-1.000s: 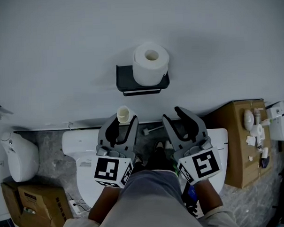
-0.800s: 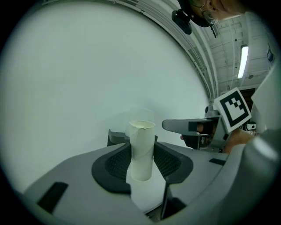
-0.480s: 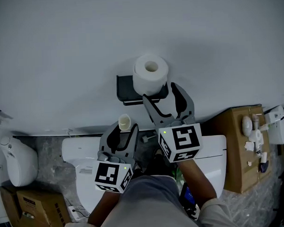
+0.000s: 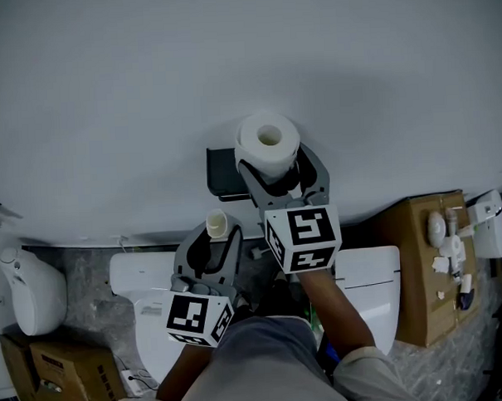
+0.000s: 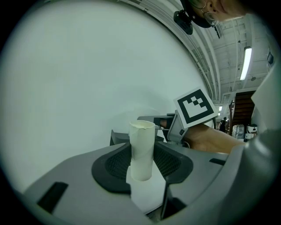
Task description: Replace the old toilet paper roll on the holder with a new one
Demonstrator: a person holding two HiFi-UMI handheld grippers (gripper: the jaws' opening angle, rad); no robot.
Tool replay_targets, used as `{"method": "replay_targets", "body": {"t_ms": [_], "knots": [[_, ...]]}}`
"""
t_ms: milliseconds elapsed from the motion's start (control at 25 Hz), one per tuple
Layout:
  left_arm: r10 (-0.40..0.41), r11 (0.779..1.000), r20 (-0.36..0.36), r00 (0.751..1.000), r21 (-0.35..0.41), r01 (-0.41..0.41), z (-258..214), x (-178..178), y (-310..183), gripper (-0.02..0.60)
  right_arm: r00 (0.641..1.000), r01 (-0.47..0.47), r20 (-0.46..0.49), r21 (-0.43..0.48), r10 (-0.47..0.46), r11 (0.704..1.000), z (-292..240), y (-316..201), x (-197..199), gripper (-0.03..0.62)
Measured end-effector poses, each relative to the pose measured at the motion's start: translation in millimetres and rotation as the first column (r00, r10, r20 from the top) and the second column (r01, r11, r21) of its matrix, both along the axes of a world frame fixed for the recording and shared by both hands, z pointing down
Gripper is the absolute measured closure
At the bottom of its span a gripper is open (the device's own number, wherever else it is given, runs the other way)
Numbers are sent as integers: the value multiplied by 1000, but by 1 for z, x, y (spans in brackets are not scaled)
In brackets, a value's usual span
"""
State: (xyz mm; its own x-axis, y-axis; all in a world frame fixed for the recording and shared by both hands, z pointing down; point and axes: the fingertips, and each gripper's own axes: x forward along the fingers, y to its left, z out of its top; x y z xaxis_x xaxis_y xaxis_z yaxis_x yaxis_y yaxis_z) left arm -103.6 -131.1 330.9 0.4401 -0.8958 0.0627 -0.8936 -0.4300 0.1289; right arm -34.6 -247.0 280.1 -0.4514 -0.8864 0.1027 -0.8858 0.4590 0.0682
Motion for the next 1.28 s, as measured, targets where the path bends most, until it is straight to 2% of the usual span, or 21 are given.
{"method": "replay_targets", "body": {"t_ms": [480, 840, 1080, 1280], "knots": [[-11, 1000, -20, 1000, -10, 11, 2, -3, -9, 433, 999, 34, -14, -17, -34, 999, 1, -6, -2, 201], [-1, 1000, -19, 1000, -1, 0, -1, 7, -4, 433, 998, 55, 44, -13, -54, 998, -6, 5, 8, 201], [6, 1000, -20, 1000, 3, -6, -3, 7, -1, 433, 988, 67, 139, -9, -65, 998, -17, 15, 14, 203], [24, 1000, -19, 1000, 8, -24, -5, 16, 4, 433, 983, 62, 173, -12, -59, 998, -18, 24, 23, 203]]}}
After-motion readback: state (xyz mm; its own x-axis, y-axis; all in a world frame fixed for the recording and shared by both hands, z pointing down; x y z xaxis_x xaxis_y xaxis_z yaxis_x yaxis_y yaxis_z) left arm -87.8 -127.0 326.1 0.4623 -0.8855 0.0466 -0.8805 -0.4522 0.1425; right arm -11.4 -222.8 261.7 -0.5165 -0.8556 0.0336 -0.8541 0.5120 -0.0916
